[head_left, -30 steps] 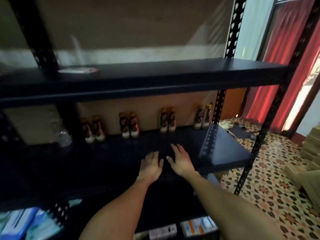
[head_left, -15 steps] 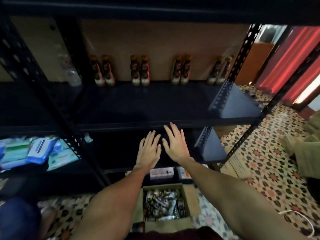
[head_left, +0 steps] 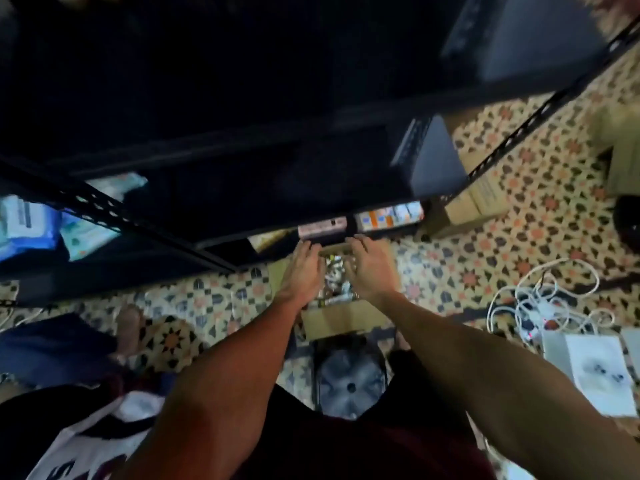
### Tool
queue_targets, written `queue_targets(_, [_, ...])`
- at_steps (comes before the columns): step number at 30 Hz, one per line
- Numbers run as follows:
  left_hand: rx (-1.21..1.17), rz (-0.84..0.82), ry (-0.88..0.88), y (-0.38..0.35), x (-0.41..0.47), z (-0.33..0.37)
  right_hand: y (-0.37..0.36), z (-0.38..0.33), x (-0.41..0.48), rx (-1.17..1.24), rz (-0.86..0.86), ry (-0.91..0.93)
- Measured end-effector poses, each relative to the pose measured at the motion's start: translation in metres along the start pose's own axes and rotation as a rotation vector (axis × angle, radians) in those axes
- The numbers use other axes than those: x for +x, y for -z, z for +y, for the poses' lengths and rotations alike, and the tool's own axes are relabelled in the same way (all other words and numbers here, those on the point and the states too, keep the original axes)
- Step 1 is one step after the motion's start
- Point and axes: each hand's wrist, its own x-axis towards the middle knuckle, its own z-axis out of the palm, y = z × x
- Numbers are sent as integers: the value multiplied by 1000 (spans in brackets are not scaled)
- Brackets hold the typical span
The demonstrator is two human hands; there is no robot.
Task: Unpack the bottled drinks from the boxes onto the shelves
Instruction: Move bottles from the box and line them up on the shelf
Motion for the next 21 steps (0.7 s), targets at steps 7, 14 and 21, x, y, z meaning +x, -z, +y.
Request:
queue_targets(7, [36,-267,77,-104,8,-50,-88,83,-23,52,-254,-215])
queue_targets(14, [128,-360,95,-206,47,-97,-187,157,-14,69,-418,-282])
queue_targets(21, [141,-398,190,-287,86,-159,-274,205,14,111,-445,-294])
